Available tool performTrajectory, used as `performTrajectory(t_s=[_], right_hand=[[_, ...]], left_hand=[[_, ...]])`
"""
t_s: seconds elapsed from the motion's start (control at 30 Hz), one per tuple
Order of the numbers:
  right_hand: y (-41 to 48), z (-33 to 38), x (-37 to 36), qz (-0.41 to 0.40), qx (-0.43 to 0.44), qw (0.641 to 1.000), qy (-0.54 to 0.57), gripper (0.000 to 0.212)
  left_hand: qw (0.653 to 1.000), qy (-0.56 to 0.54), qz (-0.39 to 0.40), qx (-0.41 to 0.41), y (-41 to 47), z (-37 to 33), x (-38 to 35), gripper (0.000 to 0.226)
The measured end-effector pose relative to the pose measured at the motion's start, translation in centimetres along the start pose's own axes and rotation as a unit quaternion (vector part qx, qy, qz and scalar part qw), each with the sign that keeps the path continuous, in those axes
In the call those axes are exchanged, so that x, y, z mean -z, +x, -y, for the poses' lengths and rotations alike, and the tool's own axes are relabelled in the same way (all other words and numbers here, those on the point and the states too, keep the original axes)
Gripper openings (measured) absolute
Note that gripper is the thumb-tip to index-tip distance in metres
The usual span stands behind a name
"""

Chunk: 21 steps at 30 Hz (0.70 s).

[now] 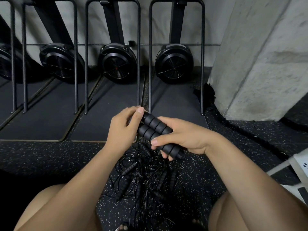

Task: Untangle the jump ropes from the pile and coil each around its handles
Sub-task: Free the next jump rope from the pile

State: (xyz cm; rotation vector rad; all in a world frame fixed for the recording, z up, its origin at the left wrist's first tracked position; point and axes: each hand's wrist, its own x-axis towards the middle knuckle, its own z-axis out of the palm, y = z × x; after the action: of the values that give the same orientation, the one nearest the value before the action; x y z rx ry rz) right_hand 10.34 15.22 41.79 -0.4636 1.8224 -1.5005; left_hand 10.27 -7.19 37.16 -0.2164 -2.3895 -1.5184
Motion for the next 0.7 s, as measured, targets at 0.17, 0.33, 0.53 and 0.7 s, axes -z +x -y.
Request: performTrajectory(t_s=[0.17, 0.33, 0.53, 0.7], right_hand=[[-0.6, 0.3, 0.4, 0.012, 0.008, 1.000, -0.003, 0.044], [-0.3, 0.2, 0.6, -0.022, -0.006, 1.000, 0.007, 0.046], [-0.2, 0.0, 1.0, -0.018, -0.031, 0.999, -0.006, 0.043], [-0.6, 0.5, 0.4, -0.014, 0.004, 1.000, -0.005, 0.033]], left_hand=[[0.998, -0.042, 0.020, 0.052, 0.1, -0.8, 0.2, 0.051], [0.993, -0.103, -0.004, 0.062, 1.0, -0.7, 0.8, 0.070], [0.993, -0.100, -0.028, 0.061, 1.3, -0.6, 1.7, 0.072], [0.979, -0.180, -0.026, 0.091, 1.1, -1.0, 1.3, 0.082]])
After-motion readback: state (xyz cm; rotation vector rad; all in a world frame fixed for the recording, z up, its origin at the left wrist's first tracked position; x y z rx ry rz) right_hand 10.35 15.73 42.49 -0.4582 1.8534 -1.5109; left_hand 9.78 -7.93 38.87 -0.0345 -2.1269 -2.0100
